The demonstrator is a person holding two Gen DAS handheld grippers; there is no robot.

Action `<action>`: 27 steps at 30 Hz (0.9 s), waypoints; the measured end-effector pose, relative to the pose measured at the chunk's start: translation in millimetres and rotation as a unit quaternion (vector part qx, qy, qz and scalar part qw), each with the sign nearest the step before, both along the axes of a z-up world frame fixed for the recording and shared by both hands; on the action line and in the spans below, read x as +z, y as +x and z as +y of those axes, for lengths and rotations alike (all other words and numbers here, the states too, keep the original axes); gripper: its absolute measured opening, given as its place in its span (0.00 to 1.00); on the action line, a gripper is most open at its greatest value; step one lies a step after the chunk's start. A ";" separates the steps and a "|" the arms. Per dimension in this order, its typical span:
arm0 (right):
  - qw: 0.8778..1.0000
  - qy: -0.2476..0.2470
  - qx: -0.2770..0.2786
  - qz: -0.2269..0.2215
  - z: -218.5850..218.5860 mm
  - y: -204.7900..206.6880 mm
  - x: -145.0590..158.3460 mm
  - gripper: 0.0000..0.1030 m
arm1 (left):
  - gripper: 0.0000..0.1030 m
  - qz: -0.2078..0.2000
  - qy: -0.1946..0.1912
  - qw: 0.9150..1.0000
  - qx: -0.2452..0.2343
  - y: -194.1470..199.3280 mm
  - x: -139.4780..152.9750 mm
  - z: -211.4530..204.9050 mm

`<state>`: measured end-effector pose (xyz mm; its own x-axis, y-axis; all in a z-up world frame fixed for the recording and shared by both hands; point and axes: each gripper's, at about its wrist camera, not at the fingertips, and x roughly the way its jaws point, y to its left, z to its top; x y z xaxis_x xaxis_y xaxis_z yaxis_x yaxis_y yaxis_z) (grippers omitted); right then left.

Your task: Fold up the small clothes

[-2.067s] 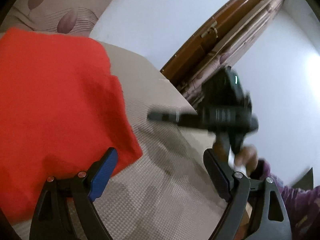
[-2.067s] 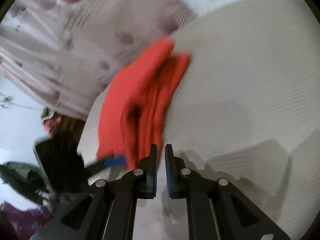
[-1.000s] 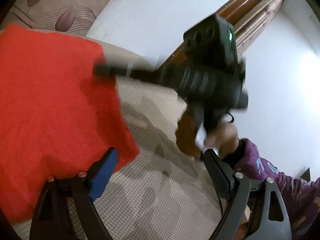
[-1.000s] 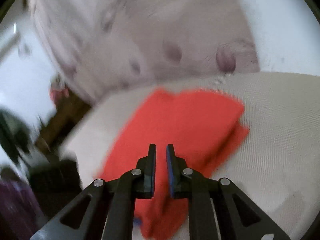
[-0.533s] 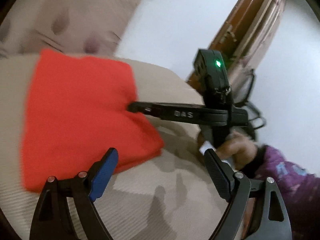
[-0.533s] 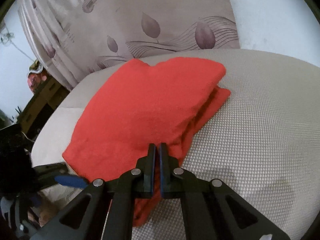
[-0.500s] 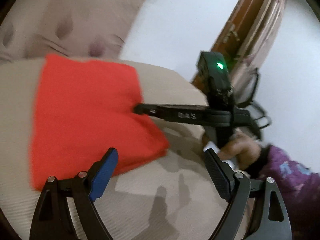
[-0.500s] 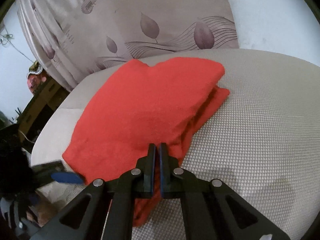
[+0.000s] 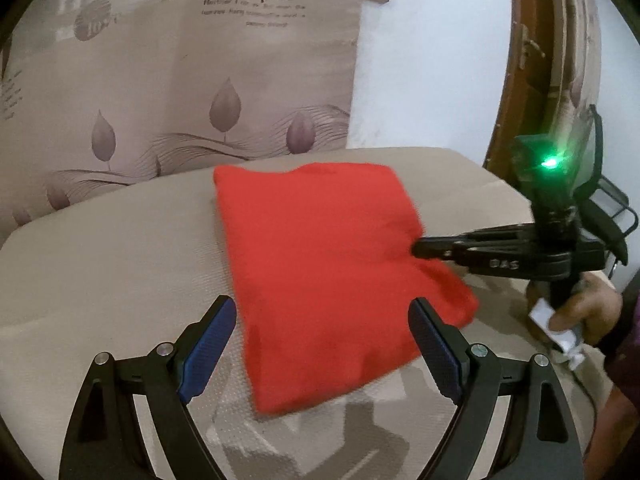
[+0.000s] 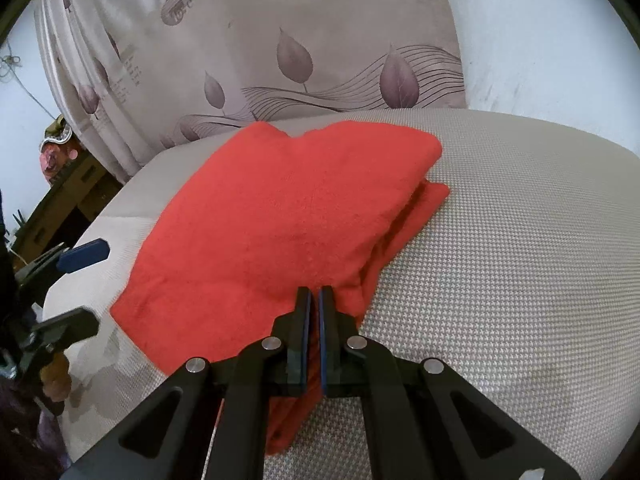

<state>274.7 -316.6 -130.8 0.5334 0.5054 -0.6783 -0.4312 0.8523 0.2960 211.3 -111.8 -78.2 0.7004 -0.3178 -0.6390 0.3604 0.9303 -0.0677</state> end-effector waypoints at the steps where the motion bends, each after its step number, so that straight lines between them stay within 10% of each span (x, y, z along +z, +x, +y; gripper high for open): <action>1: 1.000 0.001 0.000 0.000 -0.5 -0.1 0.0 0.01 | 0.85 0.000 0.007 1.000 0.006 2.3 -2.3 2.4; 11: 1.000 0.024 -0.018 0.002 -6.9 -6.1 5.9 0.12 | 0.89 0.005 0.010 0.999 0.040 35.4 -13.9 28.6; 14: 0.998 0.047 -0.040 -0.009 -17.1 -15.0 15.5 0.71 | 0.90 0.024 -0.035 0.999 0.034 54.6 -15.0 47.8; 17: 0.995 0.087 -0.056 -0.011 -36.3 -18.3 21.8 0.78 | 0.91 0.061 -0.096 0.994 0.005 78.9 -19.5 67.8; 27: 0.987 0.127 0.011 0.102 -32.2 24.1 -10.4 0.78 | 0.90 0.199 -0.230 0.938 -0.170 132.9 -56.8 68.7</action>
<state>298.8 -348.8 -141.1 0.3865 0.6832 -0.6195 -0.3583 0.7302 0.5817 344.2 -43.2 -135.0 0.2447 -0.7851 -0.5690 0.4922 0.6062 -0.6247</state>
